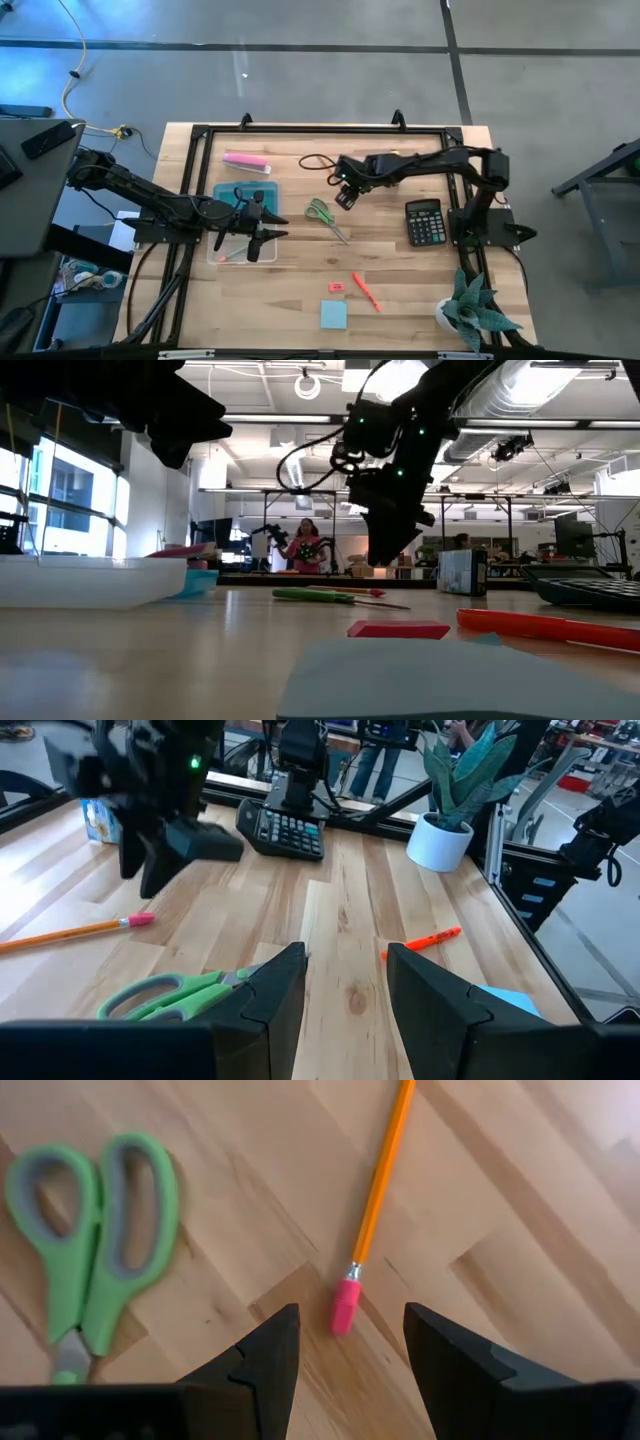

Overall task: Pack school essentials
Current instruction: Put the yellow pencil into the supply box

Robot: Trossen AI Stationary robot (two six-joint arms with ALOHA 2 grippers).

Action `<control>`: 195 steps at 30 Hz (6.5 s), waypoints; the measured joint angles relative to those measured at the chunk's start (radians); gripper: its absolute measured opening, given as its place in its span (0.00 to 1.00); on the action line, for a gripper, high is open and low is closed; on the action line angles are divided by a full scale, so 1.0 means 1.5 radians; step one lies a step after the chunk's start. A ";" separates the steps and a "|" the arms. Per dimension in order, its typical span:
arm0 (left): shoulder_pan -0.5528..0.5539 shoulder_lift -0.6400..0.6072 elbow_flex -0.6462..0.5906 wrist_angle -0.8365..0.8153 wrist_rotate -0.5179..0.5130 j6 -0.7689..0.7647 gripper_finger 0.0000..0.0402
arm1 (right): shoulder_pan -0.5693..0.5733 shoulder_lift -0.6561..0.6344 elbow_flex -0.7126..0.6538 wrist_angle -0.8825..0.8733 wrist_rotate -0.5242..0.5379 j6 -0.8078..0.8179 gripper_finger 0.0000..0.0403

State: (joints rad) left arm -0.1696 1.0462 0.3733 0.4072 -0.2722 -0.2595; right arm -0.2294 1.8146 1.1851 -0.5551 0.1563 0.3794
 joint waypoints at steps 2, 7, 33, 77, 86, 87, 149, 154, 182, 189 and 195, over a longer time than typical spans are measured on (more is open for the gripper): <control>0.000 0.000 0.000 0.000 0.000 0.000 0.33 | 0.000 0.013 0.000 0.001 0.000 0.003 0.43; 0.000 0.000 0.000 0.000 0.000 0.000 0.33 | -0.001 0.040 0.000 0.005 -0.001 0.003 0.43; 0.000 0.000 0.000 0.000 -0.001 0.000 0.33 | -0.022 0.087 0.001 0.028 -0.033 -0.007 0.22; 0.031 0.000 0.000 -0.053 -0.015 -0.077 0.33 | 0.158 -0.069 -0.002 0.014 0.032 0.006 0.02; 0.031 0.013 0.000 -0.087 -0.024 -0.109 0.40 | 0.203 -0.069 -0.002 0.066 0.051 0.015 0.02; 0.031 0.017 0.000 -0.086 -0.026 -0.113 0.42 | 0.208 -0.069 -0.002 0.074 0.051 0.011 0.02; -0.002 0.029 0.073 0.437 0.133 0.310 0.49 | 0.306 -0.162 -0.001 0.470 -0.005 -0.323 0.02; -0.002 0.029 0.073 0.436 0.133 0.312 0.38 | 0.304 -0.162 -0.001 0.476 -0.005 -0.323 0.02; -0.002 0.029 0.073 0.379 0.063 0.344 0.04 | 0.285 -0.162 -0.002 0.428 0.045 -0.259 0.19; -0.002 0.029 0.072 0.304 -0.003 0.317 0.04 | 0.281 -0.178 -0.002 0.352 0.058 -0.251 0.44; -0.005 0.023 0.072 0.176 -0.094 0.256 0.04 | 0.273 -0.204 -0.002 0.281 0.060 -0.233 0.51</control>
State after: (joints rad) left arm -0.1765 1.0808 0.4818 0.6713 -0.4135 0.1252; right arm 0.1798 1.5089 1.1824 -0.1340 0.2460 0.0296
